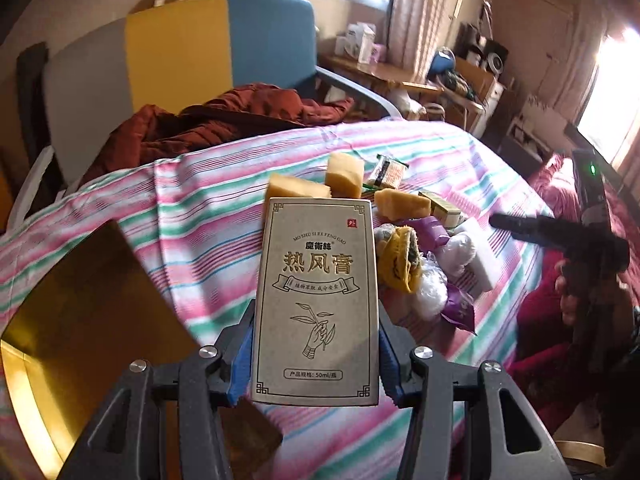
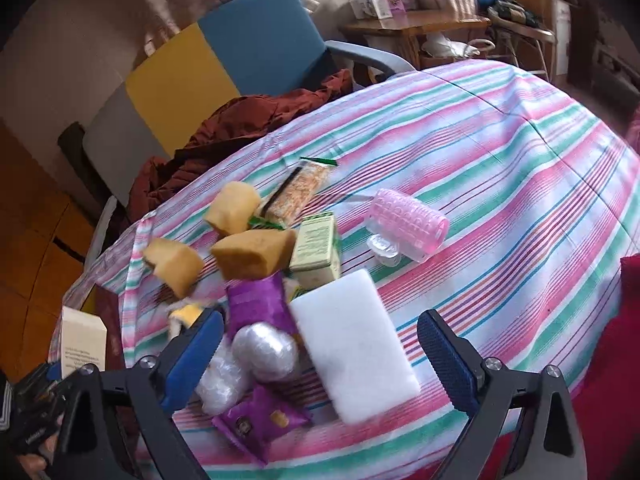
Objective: Organize objects
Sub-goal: 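Carry the white box to the tray with left gripper while right carries a purple packet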
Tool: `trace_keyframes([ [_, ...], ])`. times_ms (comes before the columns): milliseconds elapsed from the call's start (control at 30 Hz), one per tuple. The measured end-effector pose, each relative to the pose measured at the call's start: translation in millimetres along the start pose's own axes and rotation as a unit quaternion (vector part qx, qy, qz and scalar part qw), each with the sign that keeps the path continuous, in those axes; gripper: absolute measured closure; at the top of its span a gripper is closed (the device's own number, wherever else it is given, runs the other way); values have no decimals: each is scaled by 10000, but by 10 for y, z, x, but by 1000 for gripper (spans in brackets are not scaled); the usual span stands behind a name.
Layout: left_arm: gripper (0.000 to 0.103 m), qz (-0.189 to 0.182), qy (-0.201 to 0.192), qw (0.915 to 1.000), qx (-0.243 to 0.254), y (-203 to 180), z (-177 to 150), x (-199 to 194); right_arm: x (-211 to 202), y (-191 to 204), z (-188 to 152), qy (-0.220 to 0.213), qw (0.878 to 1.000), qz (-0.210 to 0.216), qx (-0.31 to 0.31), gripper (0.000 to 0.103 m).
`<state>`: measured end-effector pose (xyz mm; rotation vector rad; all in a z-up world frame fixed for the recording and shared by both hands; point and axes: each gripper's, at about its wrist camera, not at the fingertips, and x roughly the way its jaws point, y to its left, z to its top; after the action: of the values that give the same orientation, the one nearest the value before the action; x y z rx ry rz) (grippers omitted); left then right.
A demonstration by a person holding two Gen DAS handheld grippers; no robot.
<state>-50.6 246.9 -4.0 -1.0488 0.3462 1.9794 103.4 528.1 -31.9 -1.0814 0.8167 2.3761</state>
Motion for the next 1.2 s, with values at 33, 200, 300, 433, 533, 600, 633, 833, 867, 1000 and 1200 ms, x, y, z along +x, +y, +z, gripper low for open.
trace_keyframes([
  [33, 51, 8, -42, 10000, -66, 27, -47, -53, -3, 70, -48, 96, 9998, 130, -154, 8],
  [200, 51, 33, -245, 9992, -318, 129, -238, -312, 81, 476, -373, 599, 9911, 396, -1118, 20],
  [300, 51, 18, -290, 9984, -479, 190, -343, -413, 250, 612, -505, 964, 9834, 223, -1518, 25],
  [433, 51, 60, -382, 9972, -645, 276, -478, -545, 486, 693, -633, 1337, 9711, -115, -1976, 25],
  [533, 51, 84, -457, 9955, -830, 364, -576, -631, 633, 696, -629, 1475, 9642, -410, -2164, 27],
  [600, 51, 120, -487, 9940, -976, 440, -650, -679, 677, 696, -646, 1514, 9609, -503, -2262, 40],
  [633, 51, 148, -497, 9932, -1041, 480, -686, -701, 681, 698, -656, 1511, 9593, -579, -2314, 43],
  [833, 51, 342, -559, 9877, -1417, 717, -875, -808, 534, 742, -681, 1382, 9591, -513, -2417, 55],
  [867, 51, 416, -580, 9863, -1489, 768, -911, -837, 497, 757, -695, 1347, 9594, -487, -2430, 57],
  [1000, 51, 680, -656, 9799, -1756, 961, -1057, -923, 276, 845, -751, 1215, 9577, -370, -2582, 59],
  [1200, 51, 1204, -672, 9631, -2310, 1336, -1221, -1009, -103, 1089, -787, 894, 9597, 191, -2656, 59],
])
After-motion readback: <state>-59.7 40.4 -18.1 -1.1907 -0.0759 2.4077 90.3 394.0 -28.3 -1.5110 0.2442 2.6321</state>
